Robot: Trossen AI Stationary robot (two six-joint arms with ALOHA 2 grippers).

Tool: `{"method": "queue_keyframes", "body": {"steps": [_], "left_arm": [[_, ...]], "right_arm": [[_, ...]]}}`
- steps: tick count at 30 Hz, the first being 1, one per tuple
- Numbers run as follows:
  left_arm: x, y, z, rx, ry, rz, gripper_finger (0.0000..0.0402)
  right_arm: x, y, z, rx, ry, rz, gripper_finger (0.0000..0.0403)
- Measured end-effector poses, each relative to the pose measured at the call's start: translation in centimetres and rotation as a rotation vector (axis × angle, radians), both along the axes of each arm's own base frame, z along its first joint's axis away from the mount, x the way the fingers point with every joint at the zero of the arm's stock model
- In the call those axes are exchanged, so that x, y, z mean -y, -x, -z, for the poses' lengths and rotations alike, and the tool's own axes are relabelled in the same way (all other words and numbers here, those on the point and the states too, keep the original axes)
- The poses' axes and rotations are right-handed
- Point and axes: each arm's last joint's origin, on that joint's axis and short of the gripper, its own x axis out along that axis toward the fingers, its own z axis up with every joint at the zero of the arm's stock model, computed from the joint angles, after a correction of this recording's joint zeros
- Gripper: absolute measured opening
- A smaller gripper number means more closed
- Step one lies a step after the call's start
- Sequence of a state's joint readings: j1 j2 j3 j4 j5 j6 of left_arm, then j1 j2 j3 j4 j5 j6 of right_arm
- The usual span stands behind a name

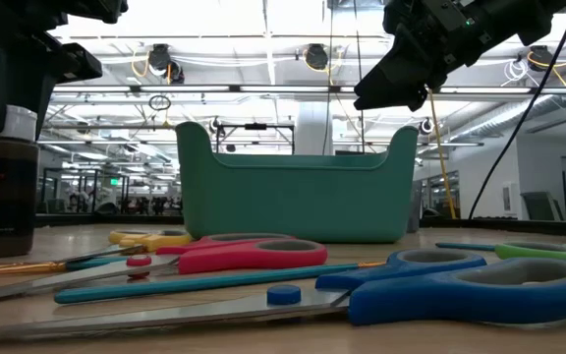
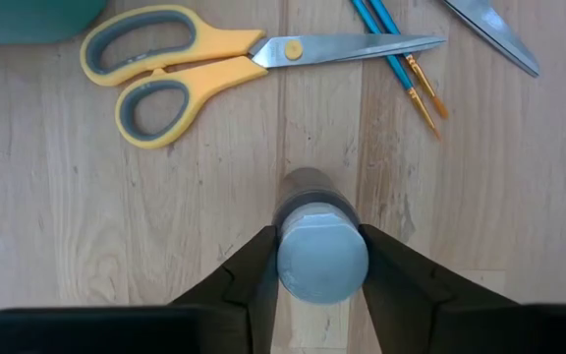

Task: Pick & Place Paint Supplies
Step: Put the brown paint bottle into the left black bin

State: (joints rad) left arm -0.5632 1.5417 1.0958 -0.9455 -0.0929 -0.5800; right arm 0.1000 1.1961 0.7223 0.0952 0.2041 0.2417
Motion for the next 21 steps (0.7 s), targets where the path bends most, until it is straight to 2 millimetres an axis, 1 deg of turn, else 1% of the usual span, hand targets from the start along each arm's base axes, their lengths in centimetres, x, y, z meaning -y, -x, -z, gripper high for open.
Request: {"method": "queue_keyframes", "body": {"steps": [2, 7, 10, 16, 21], "left_arm": [[0.00, 0.00, 0.00, 0.000, -0.001, 0.001, 0.0134], [0.00, 0.00, 0.00, 0.001, -0.002, 0.006, 0.0122], [-0.01, -0.01, 0.00, 0.001, -0.002, 0.006, 0.0122], [-0.43, -0.25, -0.05, -0.008, 0.009, -0.010, 0.0135], [-0.82, -0.65, -0.30, -0.019, 0.045, -0.009, 0.0122]], "right_arm": [[0.00, 0.00, 0.00, 0.000, 0.000, 0.000, 0.0180], [0.00, 0.00, 0.00, 0.000, 0.000, 0.000, 0.0180], [0.00, 0.00, 0.00, 0.000, 0.000, 0.000, 0.0180], [0.00, 0.00, 0.00, 0.000, 0.000, 0.000, 0.0180], [0.00, 0.00, 0.01, 0.000, 0.000, 0.000, 0.0180]]}}
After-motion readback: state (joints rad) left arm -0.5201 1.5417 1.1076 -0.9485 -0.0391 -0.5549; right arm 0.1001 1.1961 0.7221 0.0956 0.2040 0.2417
